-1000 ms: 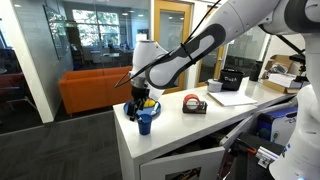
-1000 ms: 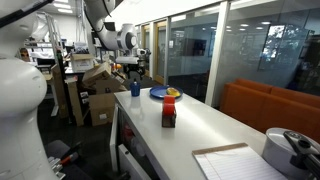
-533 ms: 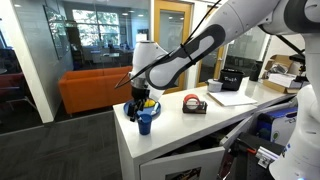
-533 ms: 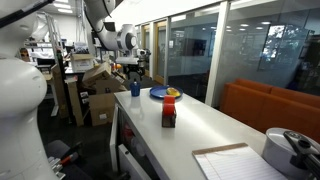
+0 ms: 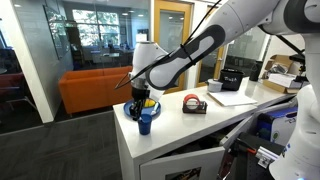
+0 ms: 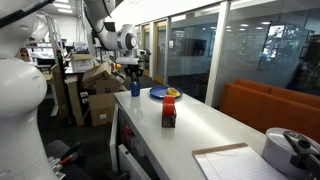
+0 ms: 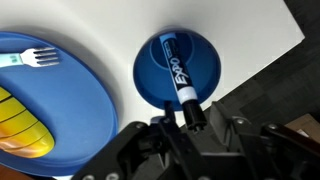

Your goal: Pick the marker from the cup and put it on the table

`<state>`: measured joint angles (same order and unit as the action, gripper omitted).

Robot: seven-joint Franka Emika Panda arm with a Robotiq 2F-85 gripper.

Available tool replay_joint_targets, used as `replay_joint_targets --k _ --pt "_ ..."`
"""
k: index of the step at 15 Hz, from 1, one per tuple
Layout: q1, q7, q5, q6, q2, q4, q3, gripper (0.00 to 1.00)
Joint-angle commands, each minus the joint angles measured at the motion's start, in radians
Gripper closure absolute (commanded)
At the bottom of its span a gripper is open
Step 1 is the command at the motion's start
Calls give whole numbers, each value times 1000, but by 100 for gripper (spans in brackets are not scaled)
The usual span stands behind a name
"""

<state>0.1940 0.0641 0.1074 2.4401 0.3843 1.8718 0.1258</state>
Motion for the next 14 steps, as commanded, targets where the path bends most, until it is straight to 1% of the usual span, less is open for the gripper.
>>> replay_joint_targets --k 1,2,3,4,5,10,14 --pt "2 -19 5 28 12 -4 -3 88" --pt "2 -19 5 28 12 -3 -3 95" --pt "2 -20 5 29 11 -2 -4 98" --pt "2 -19 7 31 11 -1 -4 98" --pt "3 -17 8 31 9 0 -5 95" --pt "9 9 22 28 -19 -5 -17 95" --pt "10 36 33 -12 -72 -31 -28 95"
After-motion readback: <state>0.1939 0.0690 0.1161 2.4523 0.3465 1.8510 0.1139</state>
